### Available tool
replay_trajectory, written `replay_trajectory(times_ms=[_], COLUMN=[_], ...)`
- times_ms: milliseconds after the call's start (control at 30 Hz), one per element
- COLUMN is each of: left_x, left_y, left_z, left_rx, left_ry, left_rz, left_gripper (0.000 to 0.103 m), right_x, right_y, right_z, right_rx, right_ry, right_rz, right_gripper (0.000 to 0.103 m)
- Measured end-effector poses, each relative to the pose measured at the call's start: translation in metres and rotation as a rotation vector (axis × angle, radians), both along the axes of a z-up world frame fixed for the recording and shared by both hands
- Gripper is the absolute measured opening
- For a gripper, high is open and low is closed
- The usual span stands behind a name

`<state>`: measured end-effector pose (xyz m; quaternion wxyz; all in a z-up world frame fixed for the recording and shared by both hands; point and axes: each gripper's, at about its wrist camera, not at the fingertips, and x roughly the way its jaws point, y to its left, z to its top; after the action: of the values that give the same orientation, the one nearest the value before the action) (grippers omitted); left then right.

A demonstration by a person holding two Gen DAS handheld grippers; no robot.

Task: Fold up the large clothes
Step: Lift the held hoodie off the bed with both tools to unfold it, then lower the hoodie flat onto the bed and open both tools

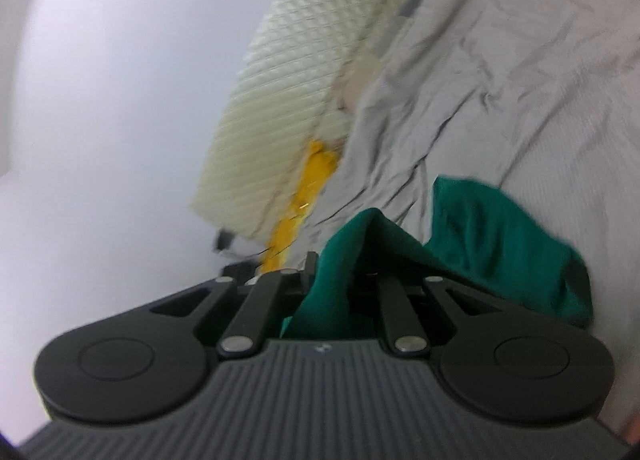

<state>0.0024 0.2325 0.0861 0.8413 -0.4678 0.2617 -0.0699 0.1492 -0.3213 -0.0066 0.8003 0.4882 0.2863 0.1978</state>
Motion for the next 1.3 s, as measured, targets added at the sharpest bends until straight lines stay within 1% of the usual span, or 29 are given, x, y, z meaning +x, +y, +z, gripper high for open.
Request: replay_trajectory(times_ms=[67, 133, 200, 233, 267, 367, 400, 467, 500, 567, 600, 667, 733, 800, 833, 900, 967, 1033, 1100, 1133, 1167, 1200, 1233, 1267, 1300], left_x=[0.035, 0.073, 0.101, 0.115, 0.128, 0.158, 0.168, 0.183, 0.188, 0.197, 0.203, 0.213, 0.225, 0.238, 0.243, 0.254, 0.256, 0.258, 0.254, 0.251, 0.249, 0.246, 0.237, 0.226, 0.216], left_y=[0.001, -0.002, -0.008, -0.011, -0.012, -0.007, -0.004, 0.002, 0.006, 0.012, 0.015, 0.020, 0.017, 0.009, 0.006, 0.007, 0.011, 0.012, 0.011, 0.010, 0.009, 0.007, 0.005, 0.002, 0.000], left_z=[-0.007, -0.022, -0.041, -0.054, -0.068, -0.113, -0.127, -0.148, -0.157, -0.165, -0.167, -0.169, -0.172, -0.181, -0.185, -0.198, -0.206, -0.206, -0.202, -0.199, -0.196, -0.192, -0.186, -0.178, -0.169], left_rx=[0.009, 0.067, 0.133, 0.168, 0.180, 0.192, 0.189, 0.153, 0.133, 0.131, 0.140, 0.156, 0.210, 0.300, 0.317, 0.302, 0.276, 0.275, 0.289, 0.291, 0.288, 0.290, 0.296, 0.307, 0.325], left_ry=[-0.001, 0.000, 0.005, 0.018, 0.027, 0.026, 0.042, 0.054, 0.043, 0.056, 0.050, 0.001, -0.001, 0.012, 0.027, 0.069, 0.073, 0.071, 0.049, 0.043, 0.035, 0.023, -0.004, -0.045, -0.087], left_rz=[0.048, 0.089, 0.111, 0.121, 0.125, 0.124, 0.130, 0.148, 0.162, 0.198, 0.205, 0.219, 0.221, 0.201, 0.195, 0.178, 0.172, 0.161, 0.149, 0.143, 0.134, 0.127, 0.130, 0.143, 0.160], left_gripper=[0.008, 0.008, 0.008, 0.008, 0.008, 0.008, 0.009, 0.009, 0.009, 0.009, 0.009, 0.009, 0.009, 0.009, 0.009, 0.009, 0.010, 0.011, 0.012, 0.015, 0.028, 0.053, 0.062, 0.067, 0.068], right_x=[0.032, 0.060, 0.082, 0.090, 0.098, 0.118, 0.125, 0.139, 0.144, 0.157, 0.163, 0.175, 0.185, 0.193, 0.197, 0.204, 0.206, 0.204, 0.201, 0.198, 0.194, 0.191, 0.185, 0.178, 0.171], right_y=[0.006, 0.014, 0.018, 0.018, 0.019, 0.023, 0.024, 0.027, 0.029, 0.034, 0.037, 0.045, 0.052, 0.056, 0.055, 0.051, 0.046, 0.047, 0.051, 0.053, 0.055, 0.058, 0.058, 0.059, 0.059], right_z=[-0.017, -0.039, -0.065, -0.076, -0.091, -0.125, -0.136, -0.152, -0.156, -0.158, -0.155, -0.150, -0.150, -0.157, -0.163, -0.179, -0.186, -0.182, -0.173, -0.168, -0.161, -0.154, -0.145, -0.135, -0.125], right_rx=[0.011, -0.004, -0.008, -0.011, -0.021, -0.049, -0.051, -0.048, -0.034, -0.008, -0.021, -0.053, -0.088, -0.124, -0.129, -0.100, -0.057, -0.076, -0.111, -0.129, -0.146, -0.158, -0.166, -0.170, -0.175], right_ry=[0.047, 0.087, 0.122, 0.128, 0.131, 0.143, 0.150, 0.155, 0.154, 0.137, 0.118, 0.073, 0.031, 0.048, 0.061, 0.099, 0.118, 0.112, 0.092, 0.076, 0.051, 0.024, -0.015, -0.058, -0.101], right_rz=[-0.041, -0.077, -0.099, -0.098, -0.095, -0.072, -0.064, -0.056, -0.057, -0.046, -0.036, -0.019, -0.015, -0.018, -0.017, -0.019, -0.019, -0.014, -0.010, -0.006, 0.001, 0.005, 0.004, -0.008, -0.013], right_gripper=[0.013, 0.013, 0.013, 0.013, 0.013, 0.013, 0.013, 0.013, 0.013, 0.013, 0.013, 0.014, 0.014, 0.014, 0.014, 0.014, 0.014, 0.014, 0.017, 0.024, 0.038, 0.050, 0.077, 0.089, 0.088])
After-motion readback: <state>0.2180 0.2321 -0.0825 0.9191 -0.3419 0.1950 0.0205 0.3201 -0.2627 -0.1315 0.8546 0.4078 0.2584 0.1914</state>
